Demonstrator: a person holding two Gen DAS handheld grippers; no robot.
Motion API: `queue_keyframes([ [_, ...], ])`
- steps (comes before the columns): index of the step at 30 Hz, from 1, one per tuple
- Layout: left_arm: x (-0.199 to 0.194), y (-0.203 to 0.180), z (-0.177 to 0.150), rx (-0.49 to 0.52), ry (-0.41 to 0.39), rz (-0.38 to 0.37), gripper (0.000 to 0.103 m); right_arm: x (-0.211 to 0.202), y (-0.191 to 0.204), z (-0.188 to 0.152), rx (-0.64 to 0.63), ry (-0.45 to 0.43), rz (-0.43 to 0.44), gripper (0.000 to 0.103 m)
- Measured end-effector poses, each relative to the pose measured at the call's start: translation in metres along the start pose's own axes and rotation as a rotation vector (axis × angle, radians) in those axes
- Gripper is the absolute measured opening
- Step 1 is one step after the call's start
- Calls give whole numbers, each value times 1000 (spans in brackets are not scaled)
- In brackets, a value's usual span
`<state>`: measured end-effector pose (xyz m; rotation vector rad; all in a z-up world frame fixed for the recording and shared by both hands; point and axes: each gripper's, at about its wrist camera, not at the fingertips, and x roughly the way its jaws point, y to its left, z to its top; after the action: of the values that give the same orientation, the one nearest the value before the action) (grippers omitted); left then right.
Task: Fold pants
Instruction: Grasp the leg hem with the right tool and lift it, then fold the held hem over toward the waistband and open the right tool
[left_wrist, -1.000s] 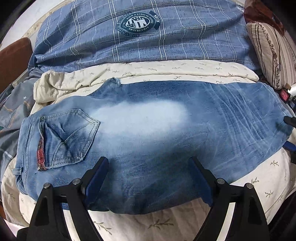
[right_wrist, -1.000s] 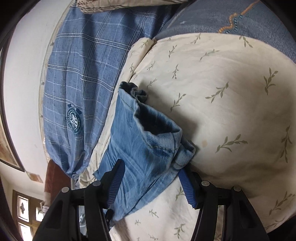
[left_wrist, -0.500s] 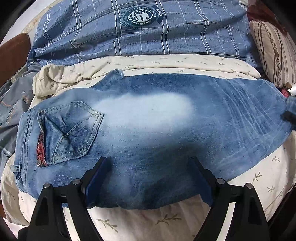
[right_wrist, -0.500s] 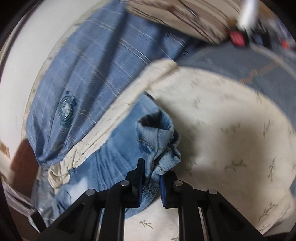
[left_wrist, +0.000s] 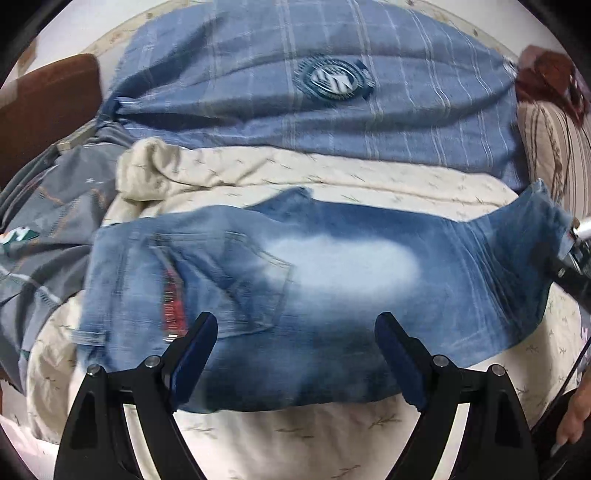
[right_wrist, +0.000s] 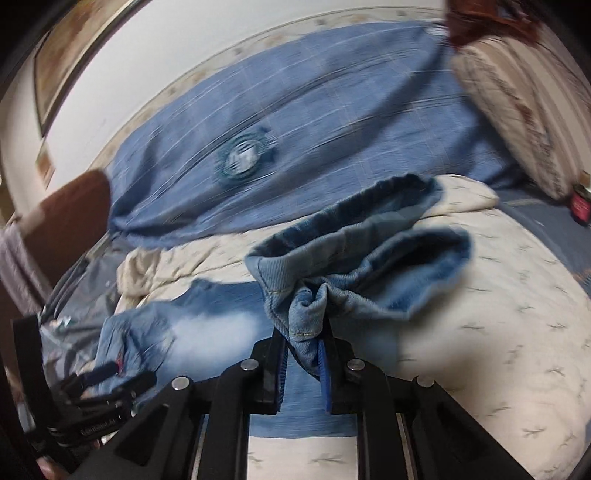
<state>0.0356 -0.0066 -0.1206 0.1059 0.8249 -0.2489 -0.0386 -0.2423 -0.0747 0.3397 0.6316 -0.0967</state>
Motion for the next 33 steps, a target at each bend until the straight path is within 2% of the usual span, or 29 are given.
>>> queue_keyframes([
  [4,-6,20,0,-36,-23,29,88,21,31,-7,-69,61,52,15],
  [6,-7,29,-1,-59,-21,35,88,35,47,-12,-115,113,79,16],
  [8,-7,36,-2,-66,-29,42,88,51,60,-18,-149,187,107,21],
  [11,-7,42,-4,-74,-21,52,88,66,65,-31,-145,314,128,25],
  [13,-8,42,-5,-72,-20,61,88,65,65,-34,-156,335,131,26],
  [16,-9,40,-6,-62,-13,59,88,53,61,-29,-142,321,196,30],
  [18,-12,36,-7,-46,-19,63,88,43,56,-25,-113,305,271,35],
  [19,-12,35,-7,-41,-21,64,88,37,53,-23,-101,290,305,42],
  [20,-13,33,-8,-36,-22,64,88,30,51,-21,-88,262,331,57],
  [22,-13,28,-8,-27,-19,59,88,15,43,-17,-51,205,395,67],
  [25,-13,19,-10,-8,-18,50,88,-1,31,-5,0,157,457,67],
  [27,-12,13,-12,12,-18,43,88,-10,11,4,70,102,442,67],
  [29,-10,8,-13,24,-15,37,88,-10,-10,12,165,66,377,67],
  [33,-4,1,-15,35,1,19,88,5,-58,17,404,82,319,67],
])
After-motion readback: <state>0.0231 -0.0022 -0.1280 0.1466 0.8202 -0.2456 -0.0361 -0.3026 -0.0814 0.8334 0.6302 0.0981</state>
